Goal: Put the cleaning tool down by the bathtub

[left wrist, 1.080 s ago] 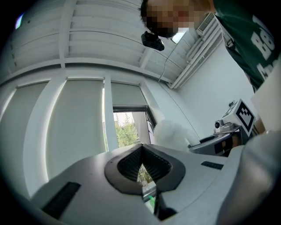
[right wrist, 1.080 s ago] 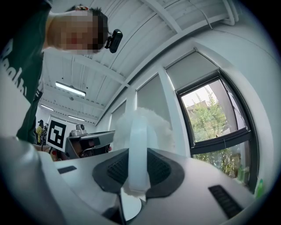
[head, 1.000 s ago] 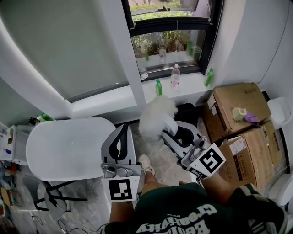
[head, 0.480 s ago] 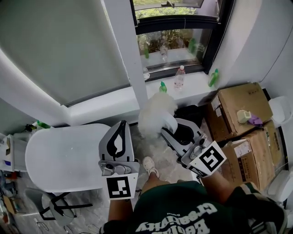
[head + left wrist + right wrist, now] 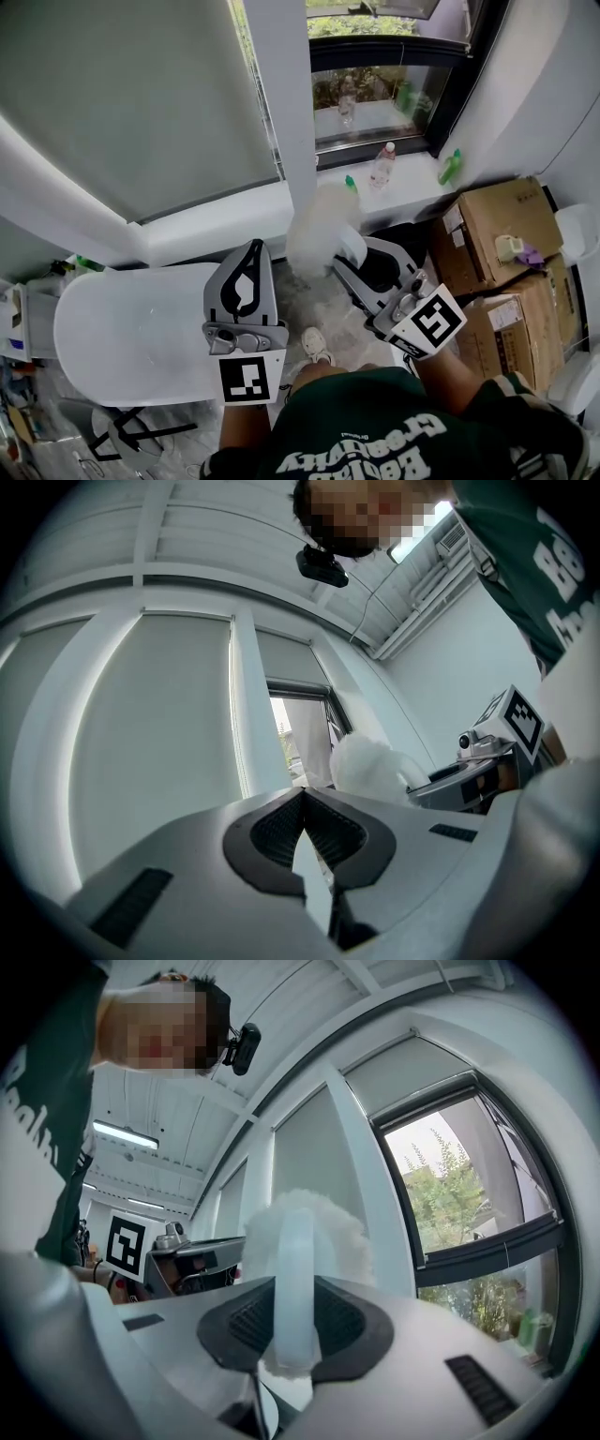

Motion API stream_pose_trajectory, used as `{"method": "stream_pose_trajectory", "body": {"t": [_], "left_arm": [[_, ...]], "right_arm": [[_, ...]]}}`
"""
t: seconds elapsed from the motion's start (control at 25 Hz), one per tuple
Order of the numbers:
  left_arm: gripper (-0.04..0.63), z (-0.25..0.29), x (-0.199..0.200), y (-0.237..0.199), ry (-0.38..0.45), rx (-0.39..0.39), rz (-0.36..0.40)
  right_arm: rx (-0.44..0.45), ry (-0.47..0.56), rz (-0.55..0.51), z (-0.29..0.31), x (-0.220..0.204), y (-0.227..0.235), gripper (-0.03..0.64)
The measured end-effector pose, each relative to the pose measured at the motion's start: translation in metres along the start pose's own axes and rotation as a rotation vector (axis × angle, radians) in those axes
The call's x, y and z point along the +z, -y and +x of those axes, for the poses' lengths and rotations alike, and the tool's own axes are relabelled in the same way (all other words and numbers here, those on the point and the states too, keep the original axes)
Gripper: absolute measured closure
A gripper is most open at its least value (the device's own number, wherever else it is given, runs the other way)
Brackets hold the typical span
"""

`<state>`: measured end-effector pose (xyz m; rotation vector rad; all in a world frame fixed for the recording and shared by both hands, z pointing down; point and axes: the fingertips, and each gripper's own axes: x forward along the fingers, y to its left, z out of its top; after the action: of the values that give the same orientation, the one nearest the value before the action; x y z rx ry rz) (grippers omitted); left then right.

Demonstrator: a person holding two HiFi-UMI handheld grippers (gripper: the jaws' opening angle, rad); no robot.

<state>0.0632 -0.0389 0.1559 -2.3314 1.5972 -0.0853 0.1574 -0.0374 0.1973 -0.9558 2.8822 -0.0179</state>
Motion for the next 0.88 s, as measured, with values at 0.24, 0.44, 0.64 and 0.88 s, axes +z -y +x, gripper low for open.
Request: {"method": "stream_pose_trajectory", "body": {"t": [0.24, 0.44, 0.64, 0.88], "left_arm": [[0.587, 0.015, -0.012, -0.033, -0.005, -0.016, 0.015], [0.586, 0.026, -0.024, -0.056, -0.006, -0.028, 0.014], [0.587, 0.034, -0.028, -0.068, 0.008, -0.045, 0.047], [0.586, 0.042, -0.037, -0.079, 0.011, -0.061, 0.043]], "right_arm": [[-0.013, 0.007, -0.006, 0.039, -0.004, 0.008, 0.523], [-0.031, 0.025, -0.006, 0.064, -0.006, 0.013, 0.523], [-0.035, 0.016, -0.012, 0.084, -0.010, 0.015, 0.523], [-0.041, -0.003, -0.009, 0.101, -0.015, 0.021, 0.523]]}}
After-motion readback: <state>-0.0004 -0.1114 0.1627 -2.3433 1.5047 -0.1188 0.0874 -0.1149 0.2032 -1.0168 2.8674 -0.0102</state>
